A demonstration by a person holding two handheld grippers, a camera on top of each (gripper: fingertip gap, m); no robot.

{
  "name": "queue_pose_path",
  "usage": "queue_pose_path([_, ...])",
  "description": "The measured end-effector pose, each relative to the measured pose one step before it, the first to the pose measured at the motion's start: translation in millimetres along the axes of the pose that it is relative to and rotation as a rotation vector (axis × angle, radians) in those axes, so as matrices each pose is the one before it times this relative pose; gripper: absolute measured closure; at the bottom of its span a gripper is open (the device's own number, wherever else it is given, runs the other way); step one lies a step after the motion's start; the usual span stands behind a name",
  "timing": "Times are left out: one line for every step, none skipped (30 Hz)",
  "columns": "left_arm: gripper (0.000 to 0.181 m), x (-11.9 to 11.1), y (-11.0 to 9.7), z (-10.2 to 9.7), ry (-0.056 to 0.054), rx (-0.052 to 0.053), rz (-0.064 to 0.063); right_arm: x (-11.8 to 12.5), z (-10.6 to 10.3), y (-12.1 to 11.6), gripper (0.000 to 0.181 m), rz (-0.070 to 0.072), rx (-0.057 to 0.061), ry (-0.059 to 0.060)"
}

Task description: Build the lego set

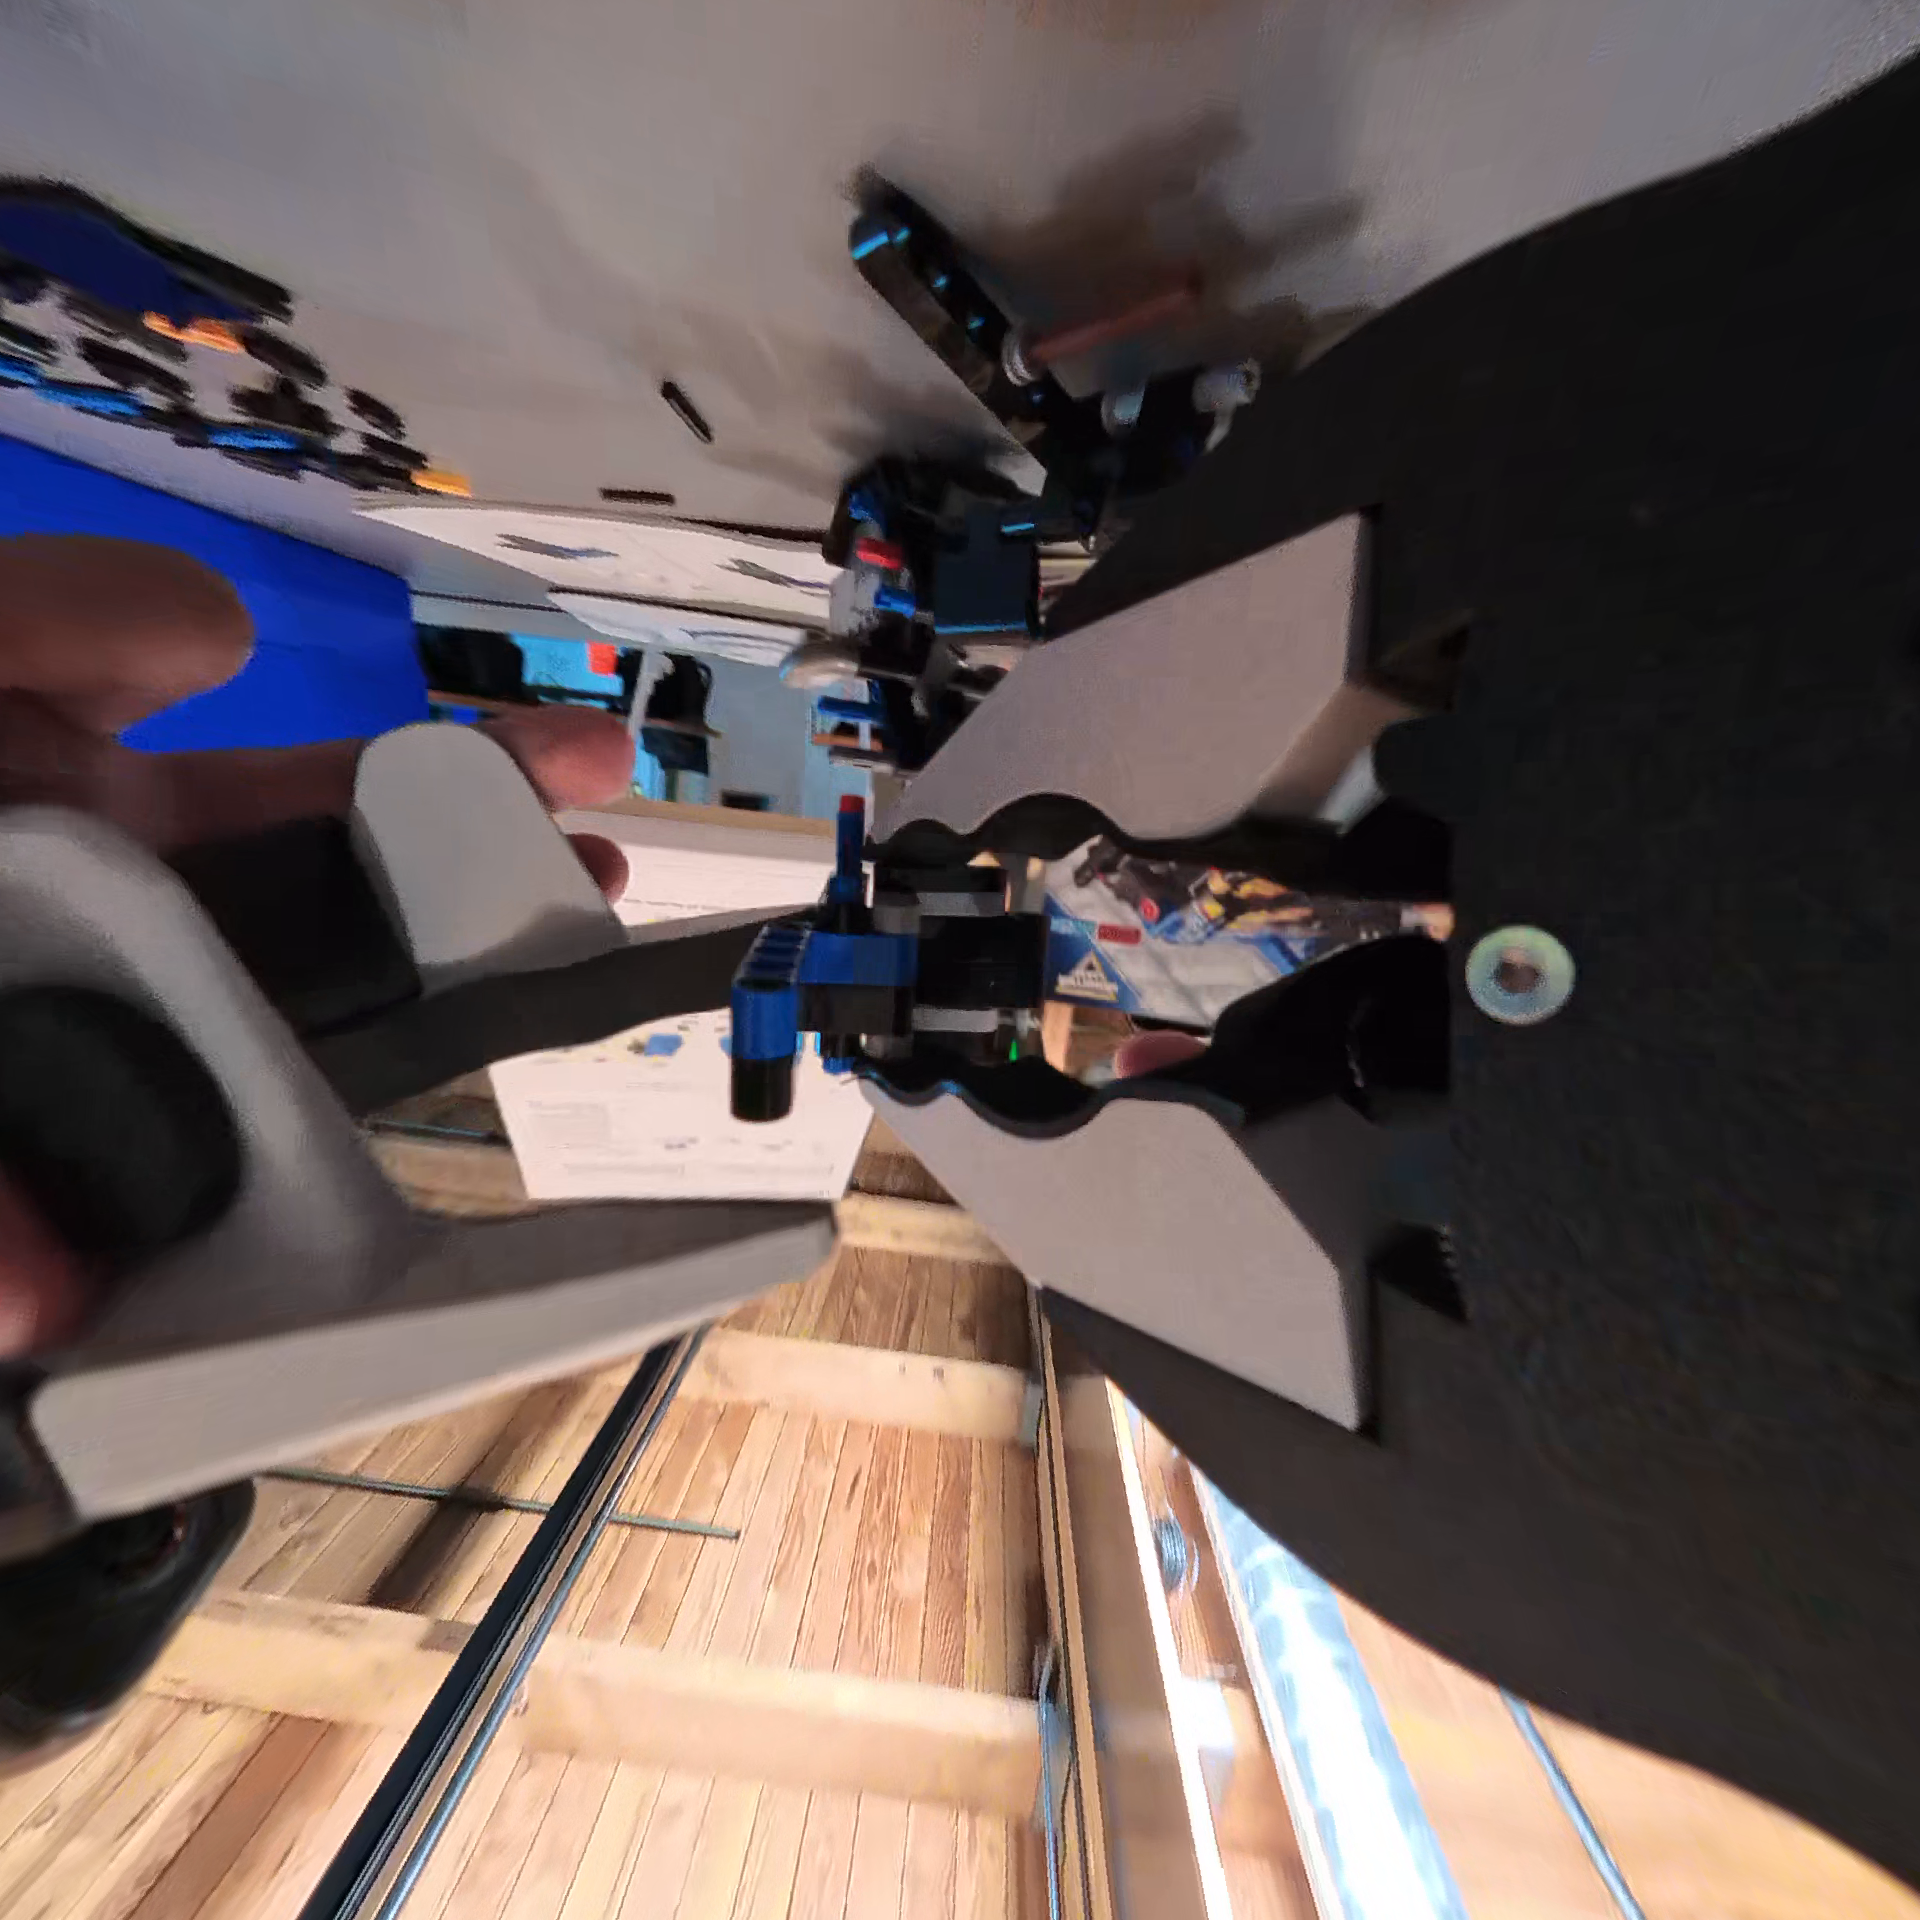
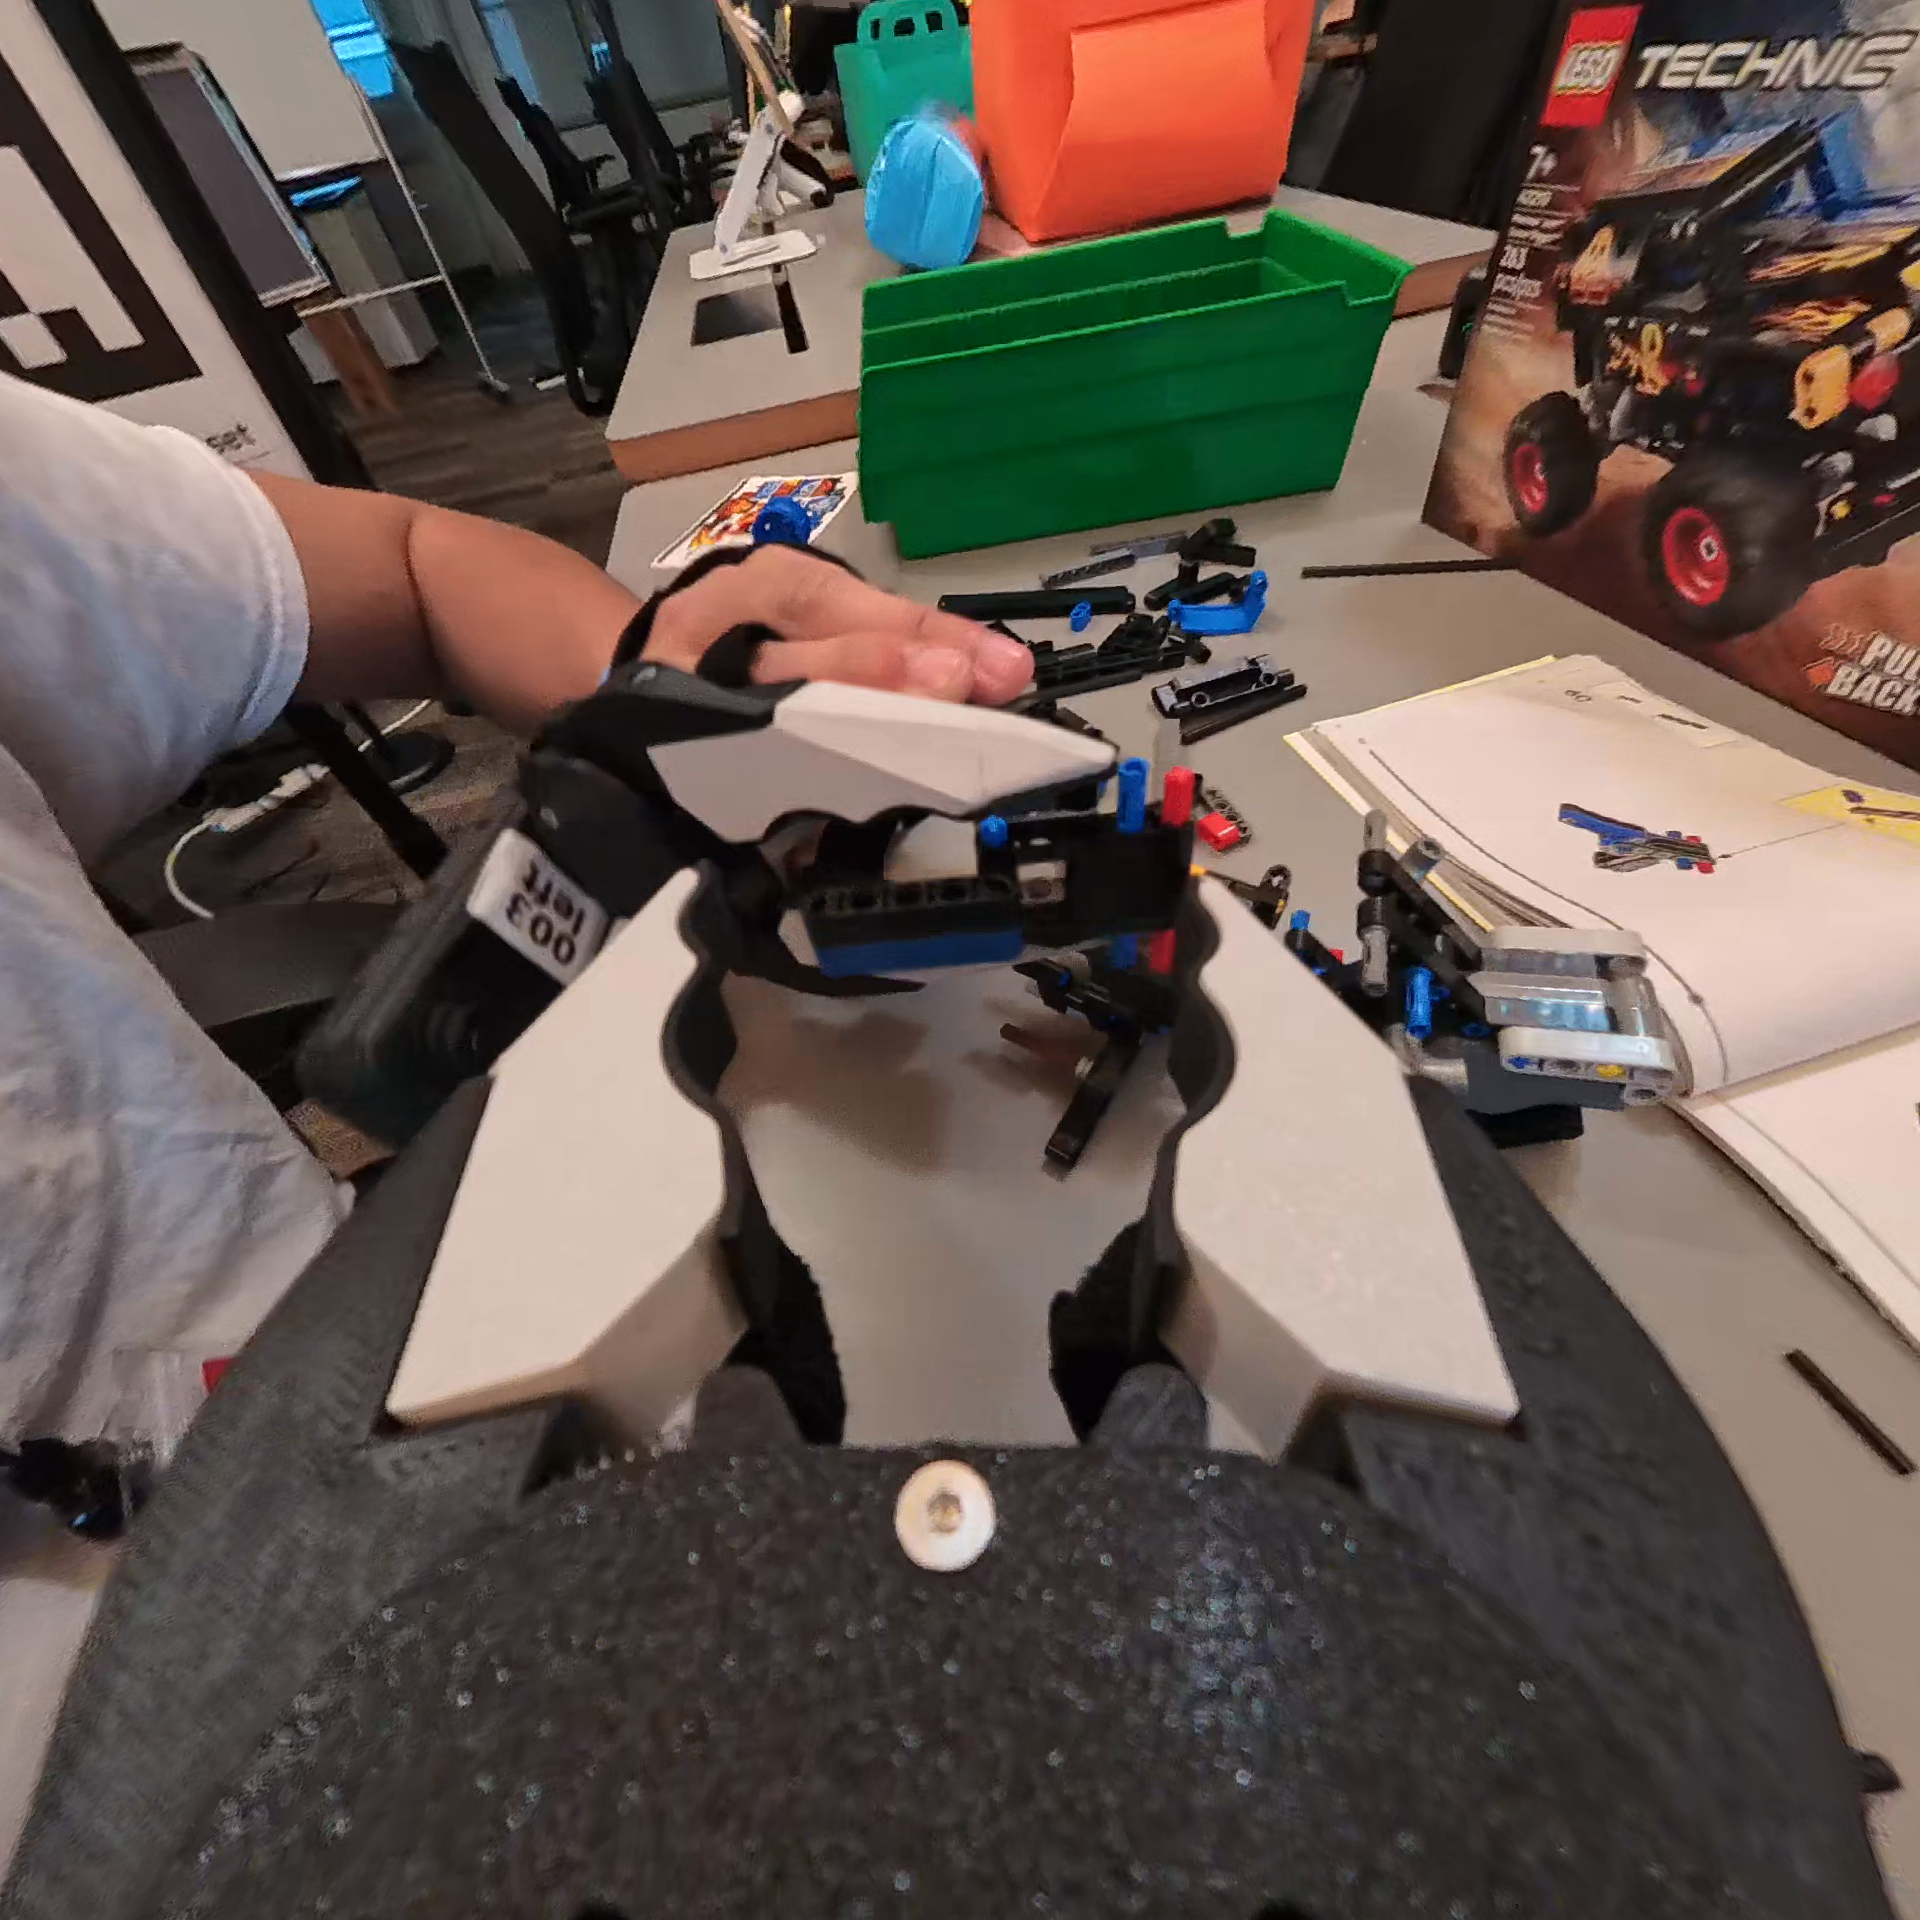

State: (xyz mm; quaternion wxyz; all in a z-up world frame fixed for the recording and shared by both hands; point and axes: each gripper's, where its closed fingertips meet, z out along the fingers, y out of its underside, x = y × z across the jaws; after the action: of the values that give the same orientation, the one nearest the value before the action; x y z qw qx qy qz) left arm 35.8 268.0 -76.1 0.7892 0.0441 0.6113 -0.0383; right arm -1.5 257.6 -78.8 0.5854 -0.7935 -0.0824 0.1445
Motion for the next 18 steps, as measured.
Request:
queue_pose_path([0.149, -0.45, -0.54, -0.29, -0.0118, -0.0041, 0.0179, 0.93, 1.00, -0.94, 0.097, 0.0036, 0.0078, 0.0125])
queue_pose_path([0.149, -1.09, -0.62, -0.27, -0.0097, -0.0002, 0.0126, 1.16, -0.18, -0.35, 0.100, -0.0094, 0.0049, 0.0145])
queue_pose_path([0.149, -2.69, -1.46, -0.59, -0.0135, 0.0060, 0.0069, 1.39, 0.13, 1.29, 0.104, -0.0311, -0.0011, 0.0197])
queue_pose_path([0.149, -2.38, -1.70, -0.40, -0.0073, 0.0031, 0.0053, 0.43, 1.17, 3.00, 0.105, -0.0429, -0.0131, 0.0163])
queue_pose_path([0.149, -0.09, -0.33, 0.49, 0.0035, -0.0116, 0.0061, -0.10, 1.37, 1.18, 0.105, -0.0343, -0.0010, 0.0159])
queue_pose_path([0.149, 0.91, 0.82, 0.44, 0.0043, -0.0170, 0.0039, 1.16, 0.75, -0.22, 0.105, -0.0238, 0.0021, 0.0233])
queue_pose_path([0.149, -0.97, 0.08, -0.17, -0.0081, -0.0028, 0.0020, -0.06, 0.05, -0.33, 0.105, -0.0196, -0.0020, 0.0148])
queue_pose_path([0.149, -0.46, -0.28, -0.35, -0.0046, 0.0048, 0.0083, -0.57, -0.16, -0.36, 0.106, -0.0081, -0.0016, 0.0010])
queue_pose_path([0.149, 0.77, -0.03, -0.26, 0.0044, 0.0027, 0.0022, -0.16, -0.09, 0.44, 0.106, 0.0039, -0.0022, -0.0043])
queue_pose_path([0.149, 1.06, -0.10, -0.23, 0.0109, 0.0010, -0.0141, -0.11, 0.24, 0.96, 0.106, 0.0049, -0.0013, -0.0041])
queue_pose_path([0.149, 0.54, -0.28, -0.58, 0.0139, 0.0028, -0.0247, -0.40, 0.17, 0.19, 0.106, 0.0073, 0.0081, -0.0086])
queue_pose_path([0.148, 0.30, -0.35, -0.29, 0.0160, 0.0078, -0.0256, -0.57, -0.32, -0.53, 0.106, 0.0163, 0.0119, -0.0145])
queue_pose_path([0.148, 0.14, 0.52, 0.22, 0.0160, 0.0023, -0.0254, 1.49, -0.81, -0.61, 0.106, 0.0133, 0.0099, -0.0047])
queue_pose_path([0.145, -0.85, 1.23, 0.26, 0.0114, -0.0019, -0.0267, 4.41, -1.32, -0.02, 0.106, -0.0006, 0.0048, 0.0146])
queue_pose_path([0.141, -1.68, 1.06, -0.01, 0.0078, 0.0024, -0.0261, 3.87, -2.03, 0.05, 0.106, -0.0104, 0.0031, 0.0103])
queue_pose_path([0.139, -1.78, 1.29, -0.31, 0.0093, 0.0055, -0.0317, 4.16, -2.84, -0.66, 0.106, -0.0104, 0.0065, 0.0110])
queue_pose_path([0.137, -0.86, 2.32, -0.13, 0.0168, -0.0004, -0.0392, 3.12, -3.20, -0.05, 0.106, -0.0137, -0.0010, 0.0026])
queue_pose_path([0.136, 0.07, 3.22, 0.48, 0.0235, -0.0042, -0.0473, 2.07, -3.49, 0.67, 0.106, -0.0189, -0.0080, -0.0030])
